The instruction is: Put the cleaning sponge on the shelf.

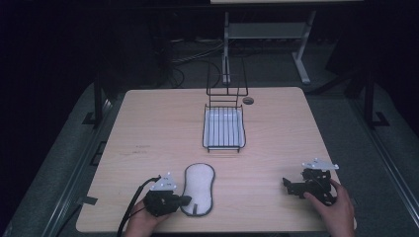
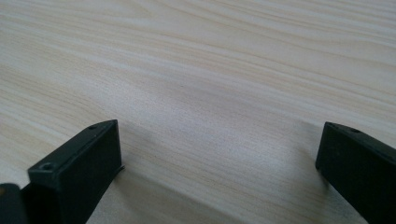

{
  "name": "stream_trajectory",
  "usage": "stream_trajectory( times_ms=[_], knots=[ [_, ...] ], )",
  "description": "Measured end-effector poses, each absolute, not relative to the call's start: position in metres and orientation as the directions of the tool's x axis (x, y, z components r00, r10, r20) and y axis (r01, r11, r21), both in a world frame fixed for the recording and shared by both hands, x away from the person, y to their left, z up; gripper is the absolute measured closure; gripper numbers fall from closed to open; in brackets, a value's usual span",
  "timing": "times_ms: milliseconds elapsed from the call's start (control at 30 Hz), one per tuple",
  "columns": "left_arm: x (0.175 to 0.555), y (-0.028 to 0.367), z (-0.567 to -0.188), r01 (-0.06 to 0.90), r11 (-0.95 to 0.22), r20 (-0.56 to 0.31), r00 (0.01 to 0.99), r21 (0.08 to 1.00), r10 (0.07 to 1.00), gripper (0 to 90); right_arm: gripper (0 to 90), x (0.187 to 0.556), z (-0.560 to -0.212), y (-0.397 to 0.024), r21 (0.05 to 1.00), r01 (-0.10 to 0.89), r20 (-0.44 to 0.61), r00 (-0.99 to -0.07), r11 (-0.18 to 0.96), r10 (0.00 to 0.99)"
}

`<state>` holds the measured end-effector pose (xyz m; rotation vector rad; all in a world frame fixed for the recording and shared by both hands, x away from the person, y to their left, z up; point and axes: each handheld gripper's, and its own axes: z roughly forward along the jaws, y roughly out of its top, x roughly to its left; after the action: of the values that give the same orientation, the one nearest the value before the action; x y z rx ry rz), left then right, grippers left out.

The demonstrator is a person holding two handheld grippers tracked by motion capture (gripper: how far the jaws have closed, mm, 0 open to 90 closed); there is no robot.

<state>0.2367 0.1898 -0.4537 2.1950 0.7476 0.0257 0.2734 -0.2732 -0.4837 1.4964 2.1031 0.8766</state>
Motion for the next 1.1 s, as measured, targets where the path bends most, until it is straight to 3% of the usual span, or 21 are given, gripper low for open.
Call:
stream_trajectory(
  times_ms=[1100],
  knots=[
    [0.265, 0.244, -0.449, 0.558, -0.495, -0.116, 0.733, 0.666, 0.671, 89.9, 0.0, 0.273, -0.484, -0.273, 0.696, 0.682, 0.027, -0.337, 0.224, 0.941]
  ],
)
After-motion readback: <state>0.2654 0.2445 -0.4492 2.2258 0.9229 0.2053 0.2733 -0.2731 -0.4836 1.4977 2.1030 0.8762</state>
